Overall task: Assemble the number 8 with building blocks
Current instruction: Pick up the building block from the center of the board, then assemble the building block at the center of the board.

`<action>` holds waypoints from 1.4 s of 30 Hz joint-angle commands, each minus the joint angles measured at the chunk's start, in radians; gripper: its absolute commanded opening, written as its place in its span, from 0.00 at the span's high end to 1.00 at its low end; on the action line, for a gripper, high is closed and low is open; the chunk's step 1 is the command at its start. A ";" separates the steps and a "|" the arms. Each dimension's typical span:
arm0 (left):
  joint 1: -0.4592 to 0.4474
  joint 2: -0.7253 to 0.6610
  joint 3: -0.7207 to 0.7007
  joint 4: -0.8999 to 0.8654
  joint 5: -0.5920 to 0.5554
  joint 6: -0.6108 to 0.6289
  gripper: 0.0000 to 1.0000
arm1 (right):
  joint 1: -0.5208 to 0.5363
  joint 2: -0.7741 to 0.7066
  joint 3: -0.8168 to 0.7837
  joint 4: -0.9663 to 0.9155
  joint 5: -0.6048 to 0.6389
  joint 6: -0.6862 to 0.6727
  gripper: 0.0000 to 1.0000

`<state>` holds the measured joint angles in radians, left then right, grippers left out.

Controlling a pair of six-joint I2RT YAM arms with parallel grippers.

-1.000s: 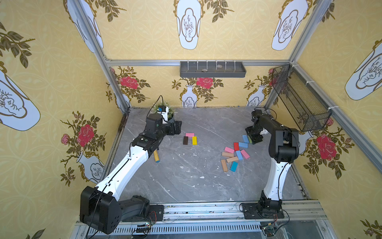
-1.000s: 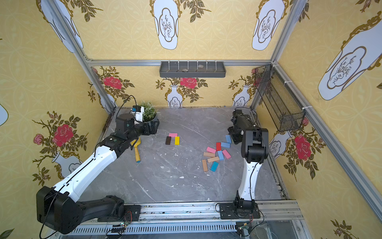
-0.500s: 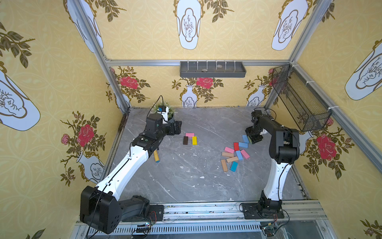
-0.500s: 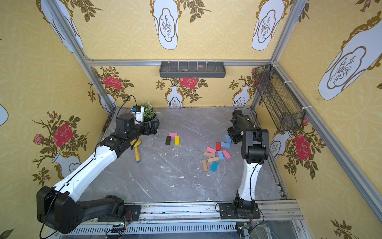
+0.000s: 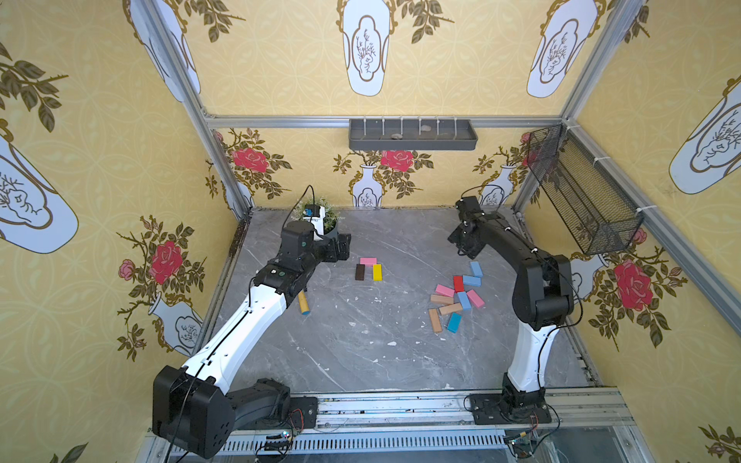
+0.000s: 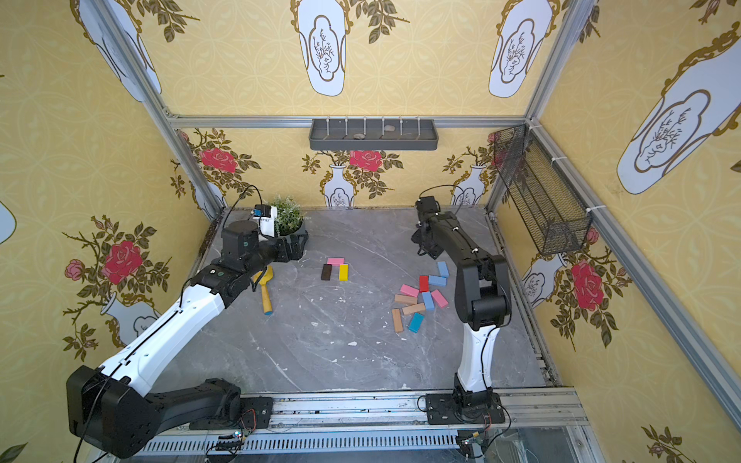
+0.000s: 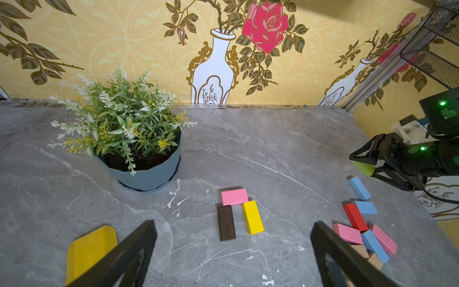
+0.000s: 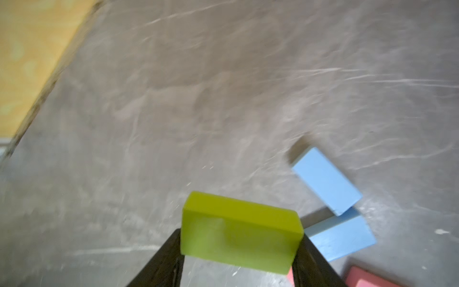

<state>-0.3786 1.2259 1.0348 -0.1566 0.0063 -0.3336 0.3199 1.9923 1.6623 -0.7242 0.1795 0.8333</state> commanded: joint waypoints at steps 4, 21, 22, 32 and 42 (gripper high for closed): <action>0.008 -0.045 -0.027 0.019 -0.052 0.009 0.00 | 0.202 0.042 0.068 -0.070 -0.008 -0.162 0.49; 0.128 -0.179 -0.117 0.001 -0.057 -0.012 0.00 | 0.552 0.270 0.239 -0.140 -0.134 -0.182 0.45; 0.131 -0.180 -0.117 -0.001 -0.057 -0.012 0.00 | 0.558 0.277 0.247 -0.142 -0.136 -0.181 0.45; 0.139 -0.184 -0.125 0.003 -0.052 -0.013 0.00 | 0.593 0.354 0.302 -0.154 -0.159 -0.169 0.43; 0.141 -0.172 -0.125 0.009 -0.043 -0.020 0.00 | 0.597 0.415 0.359 -0.175 -0.151 -0.167 0.41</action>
<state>-0.2398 1.0489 0.9180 -0.1585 -0.0441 -0.3462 0.9157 2.3882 2.0106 -0.8906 0.0242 0.6575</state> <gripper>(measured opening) 0.998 0.632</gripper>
